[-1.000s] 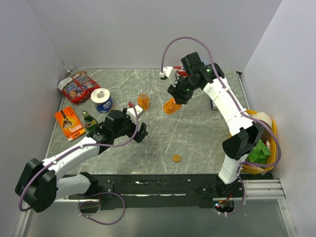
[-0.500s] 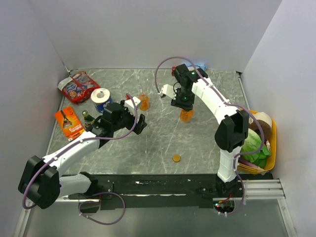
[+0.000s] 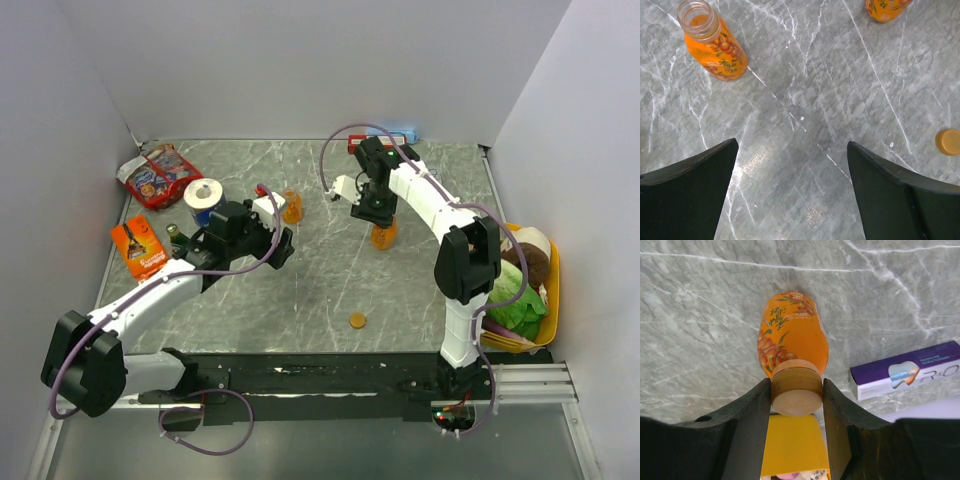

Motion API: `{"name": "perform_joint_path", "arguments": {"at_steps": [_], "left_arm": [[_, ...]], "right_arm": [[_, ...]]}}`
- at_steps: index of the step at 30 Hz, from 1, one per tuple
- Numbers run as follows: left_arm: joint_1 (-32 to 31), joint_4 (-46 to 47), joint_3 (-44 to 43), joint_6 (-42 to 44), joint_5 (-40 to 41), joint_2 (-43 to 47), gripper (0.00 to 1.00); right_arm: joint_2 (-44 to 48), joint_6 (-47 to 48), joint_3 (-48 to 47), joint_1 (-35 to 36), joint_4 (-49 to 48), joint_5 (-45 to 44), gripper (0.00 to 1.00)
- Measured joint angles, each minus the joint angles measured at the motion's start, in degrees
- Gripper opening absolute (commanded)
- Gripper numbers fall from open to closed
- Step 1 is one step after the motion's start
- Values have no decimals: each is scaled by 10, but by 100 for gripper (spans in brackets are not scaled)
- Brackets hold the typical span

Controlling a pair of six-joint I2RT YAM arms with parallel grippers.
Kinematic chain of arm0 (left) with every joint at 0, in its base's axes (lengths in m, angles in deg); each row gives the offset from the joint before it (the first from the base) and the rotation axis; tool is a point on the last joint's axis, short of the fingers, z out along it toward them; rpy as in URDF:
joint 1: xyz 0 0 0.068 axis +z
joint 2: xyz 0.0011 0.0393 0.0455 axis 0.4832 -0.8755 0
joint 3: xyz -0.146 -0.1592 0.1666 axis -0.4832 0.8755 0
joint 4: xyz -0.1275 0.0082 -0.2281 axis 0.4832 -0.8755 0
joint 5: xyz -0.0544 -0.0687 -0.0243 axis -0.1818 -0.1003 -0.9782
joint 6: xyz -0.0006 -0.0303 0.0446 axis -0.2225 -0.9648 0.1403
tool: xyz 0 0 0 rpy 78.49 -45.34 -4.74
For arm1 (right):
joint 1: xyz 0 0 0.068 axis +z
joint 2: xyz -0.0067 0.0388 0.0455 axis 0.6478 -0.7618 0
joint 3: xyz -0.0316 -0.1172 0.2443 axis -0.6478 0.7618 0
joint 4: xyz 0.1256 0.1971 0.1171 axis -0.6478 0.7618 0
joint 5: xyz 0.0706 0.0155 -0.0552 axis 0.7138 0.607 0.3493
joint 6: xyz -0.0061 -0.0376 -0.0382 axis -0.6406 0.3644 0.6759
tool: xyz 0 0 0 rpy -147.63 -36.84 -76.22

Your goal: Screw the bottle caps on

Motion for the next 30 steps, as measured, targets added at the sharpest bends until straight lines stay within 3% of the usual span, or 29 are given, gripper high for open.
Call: {"name": "perform_joint_path", "arguments": {"at_steps": [5,13,19,21,30], "left_arm": [[0,-4,-3,1,0,-10,96],[0,-7,-7,1,-1,-19,96],[0,-6,-7,1,-2,-19,96],[0,-6,-7,1,-3,-19,96],[4,-6,-7,1,-5,-13,96]], "right_arm": [[-9,-3,13,-1,-9,2,16],[-13,-11,13,-1,-18,10,47],[-13,-16,13,-2,-24,11,54],[-13,-18,12,-2,-24,12,63],[-30,-31,-38,-2,-14,28,79]]}}
